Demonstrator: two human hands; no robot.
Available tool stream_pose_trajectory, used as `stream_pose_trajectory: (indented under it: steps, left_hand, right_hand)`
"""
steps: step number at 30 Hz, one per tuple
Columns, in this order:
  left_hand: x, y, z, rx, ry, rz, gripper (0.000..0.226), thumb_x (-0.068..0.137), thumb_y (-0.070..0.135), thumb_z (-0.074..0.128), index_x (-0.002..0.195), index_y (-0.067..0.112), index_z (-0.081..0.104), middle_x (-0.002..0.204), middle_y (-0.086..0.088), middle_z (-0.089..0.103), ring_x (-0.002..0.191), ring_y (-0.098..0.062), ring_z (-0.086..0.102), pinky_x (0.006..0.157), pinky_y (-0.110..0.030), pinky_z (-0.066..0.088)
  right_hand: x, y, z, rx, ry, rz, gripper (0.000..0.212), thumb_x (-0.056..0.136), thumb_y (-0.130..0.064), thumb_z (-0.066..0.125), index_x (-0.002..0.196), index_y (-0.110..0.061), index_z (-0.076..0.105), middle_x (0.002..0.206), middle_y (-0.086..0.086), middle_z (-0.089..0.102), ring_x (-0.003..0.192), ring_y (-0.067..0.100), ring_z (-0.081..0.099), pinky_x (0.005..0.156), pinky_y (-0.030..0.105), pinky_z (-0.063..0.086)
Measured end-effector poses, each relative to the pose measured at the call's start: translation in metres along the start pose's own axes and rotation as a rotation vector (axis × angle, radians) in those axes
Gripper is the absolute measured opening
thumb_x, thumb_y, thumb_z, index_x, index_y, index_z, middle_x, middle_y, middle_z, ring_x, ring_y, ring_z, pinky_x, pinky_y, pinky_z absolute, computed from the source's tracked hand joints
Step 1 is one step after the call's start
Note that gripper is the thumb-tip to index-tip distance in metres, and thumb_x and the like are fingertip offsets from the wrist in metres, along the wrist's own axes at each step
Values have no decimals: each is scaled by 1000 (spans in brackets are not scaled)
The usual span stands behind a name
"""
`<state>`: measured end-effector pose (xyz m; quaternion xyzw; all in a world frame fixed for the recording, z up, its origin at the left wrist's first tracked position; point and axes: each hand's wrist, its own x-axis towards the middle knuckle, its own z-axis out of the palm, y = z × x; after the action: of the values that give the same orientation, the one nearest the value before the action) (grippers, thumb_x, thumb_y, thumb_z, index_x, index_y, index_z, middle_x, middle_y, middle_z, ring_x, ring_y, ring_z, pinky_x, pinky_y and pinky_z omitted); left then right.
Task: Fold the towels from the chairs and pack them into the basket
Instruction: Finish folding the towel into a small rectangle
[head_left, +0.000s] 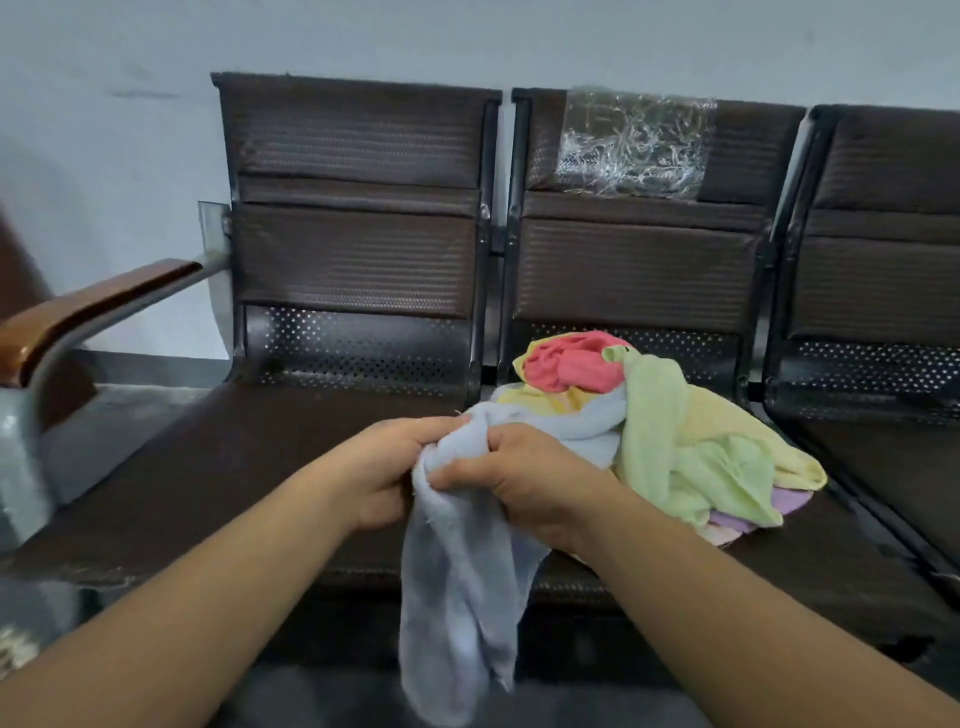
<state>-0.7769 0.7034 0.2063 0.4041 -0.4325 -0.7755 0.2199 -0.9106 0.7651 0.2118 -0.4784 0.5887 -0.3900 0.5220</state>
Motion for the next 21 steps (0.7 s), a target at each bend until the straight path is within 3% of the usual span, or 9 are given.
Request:
stream_pose_trajectory:
  steps: [4, 7, 8, 10, 12, 14, 16, 18, 21]
  left_hand:
    - [9, -5, -9, -74, 129, 258, 26, 99, 19, 54, 111, 1, 69, 104, -21, 74, 89, -26, 72, 79, -34, 60]
    - [-1, 0, -15, 15, 108, 387, 23, 95, 15, 57, 108, 1, 70, 103, -21, 74, 93, -27, 71, 80, -32, 60]
    - [-6, 2, -18, 40, 72, 390, 26, 91, 16, 60, 109, 1, 70, 105, -22, 73, 94, -28, 70, 82, -32, 60]
    - [-15, 2, -23, 145, -20, 322, 31, 85, 19, 63, 108, 1, 73, 108, -22, 72, 93, -27, 70, 79, -30, 59]
    - [-22, 0, -26, 216, -69, 217, 33, 87, 23, 63, 110, 4, 74, 115, -23, 70, 100, -28, 70, 85, -33, 58]
    - [-25, -6, -29, 149, -120, 138, 43, 94, 36, 56, 122, 7, 70, 125, -22, 66, 116, -31, 65, 100, -43, 50]
    - [-26, -12, -30, 93, -126, 144, 55, 95, 48, 52, 129, 7, 65, 127, -19, 67, 121, -31, 63, 105, -45, 44]
    - [-27, -14, -28, 140, -11, 219, 56, 90, 49, 57, 122, 5, 67, 117, -16, 71, 114, -27, 67, 102, -41, 46]
    - [-30, -10, -30, 323, 179, 335, 45, 88, 52, 63, 110, 14, 74, 105, -10, 76, 102, -24, 72, 98, -44, 52]
  right_hand:
    - [11, 5, -5, 234, -8, 159, 36, 92, -37, 67, 115, -9, 71, 108, 10, 74, 107, 29, 68, 102, 45, 52]
    - [25, 9, -18, 494, 52, 264, 62, 89, -66, 57, 107, -7, 70, 89, 8, 70, 85, 24, 68, 85, 38, 56]
    - [29, 9, -21, 586, 72, 280, 64, 88, -68, 57, 104, -7, 69, 89, 8, 70, 83, 24, 67, 85, 38, 55]
    - [37, 11, -22, 665, 98, 256, 56, 93, -56, 59, 112, -4, 68, 102, 11, 73, 97, 27, 69, 89, 40, 56]
    - [40, 9, -16, 614, 104, 172, 33, 99, -31, 57, 116, -4, 65, 109, 13, 70, 113, 32, 66, 90, 40, 54]
    - [41, 8, -7, 514, 145, 78, 27, 97, -19, 59, 116, -1, 67, 112, 14, 72, 116, 33, 65, 95, 41, 53]
    - [37, 6, 7, 290, 78, -40, 28, 96, -21, 60, 116, -3, 70, 113, 13, 73, 113, 31, 67, 99, 43, 53]
    - [29, 2, 20, 4, 23, -103, 31, 96, -28, 57, 109, -5, 72, 107, 13, 75, 109, 29, 68, 98, 46, 54]
    - [29, -3, 25, -125, 161, -71, 47, 96, -51, 53, 101, -9, 71, 102, 9, 75, 100, 25, 71, 94, 46, 55]
